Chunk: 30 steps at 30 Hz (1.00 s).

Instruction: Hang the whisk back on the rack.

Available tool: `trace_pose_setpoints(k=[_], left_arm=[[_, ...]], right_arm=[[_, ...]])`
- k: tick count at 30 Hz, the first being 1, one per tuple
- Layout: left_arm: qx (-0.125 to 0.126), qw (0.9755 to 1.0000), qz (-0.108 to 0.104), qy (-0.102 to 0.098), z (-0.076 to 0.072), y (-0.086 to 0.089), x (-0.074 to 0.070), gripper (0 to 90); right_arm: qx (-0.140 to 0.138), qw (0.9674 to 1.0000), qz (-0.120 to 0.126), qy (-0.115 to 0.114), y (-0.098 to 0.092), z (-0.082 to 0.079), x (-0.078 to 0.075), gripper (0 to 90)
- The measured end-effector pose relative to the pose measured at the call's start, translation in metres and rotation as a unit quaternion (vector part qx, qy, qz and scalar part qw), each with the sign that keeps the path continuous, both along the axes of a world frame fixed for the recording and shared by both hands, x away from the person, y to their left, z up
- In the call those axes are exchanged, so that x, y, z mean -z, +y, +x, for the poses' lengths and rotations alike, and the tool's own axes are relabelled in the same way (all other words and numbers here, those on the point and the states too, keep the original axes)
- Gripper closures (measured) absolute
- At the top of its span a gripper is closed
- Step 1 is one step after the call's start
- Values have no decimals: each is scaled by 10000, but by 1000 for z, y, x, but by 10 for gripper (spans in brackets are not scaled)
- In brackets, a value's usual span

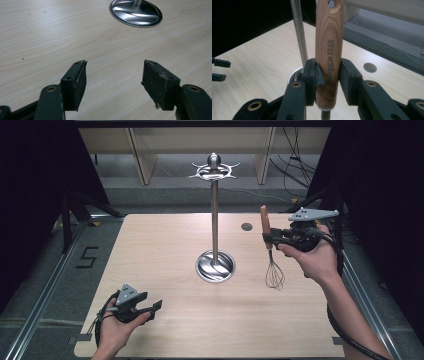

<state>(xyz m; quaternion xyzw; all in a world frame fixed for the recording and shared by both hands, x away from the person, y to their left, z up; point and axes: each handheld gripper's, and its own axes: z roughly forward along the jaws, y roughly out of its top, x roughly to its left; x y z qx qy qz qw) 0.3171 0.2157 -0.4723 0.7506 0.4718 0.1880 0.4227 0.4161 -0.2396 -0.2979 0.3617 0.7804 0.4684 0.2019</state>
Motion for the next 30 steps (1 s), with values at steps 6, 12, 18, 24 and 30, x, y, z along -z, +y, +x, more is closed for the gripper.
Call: trace_pose_setpoints(k=[6, 12, 18, 24, 30], left_arm=[[-46, 10000, 53, 8, -1, 0, -1, 351], [-12, 10000, 79, -8, 0, 0, -1, 351], [-39, 10000, 56, 4, -1, 0, -1, 351], [-38, 10000, 54, 5, -1, 0, -1, 351], [-35, 10000, 52, 5, -1, 0, -1, 351]], right_arm=[[-120, 9999, -84, 75, 0, 1, -6, 690], [-65, 10000, 4, -29, 3, 1, -7, 690], [-108, 9999, -23, 61, 4, 2, -12, 690], [-141, 9999, -35, -69, 7, 5, -17, 690], [-168, 9997, -26, -169, 9, 8, -22, 690]])
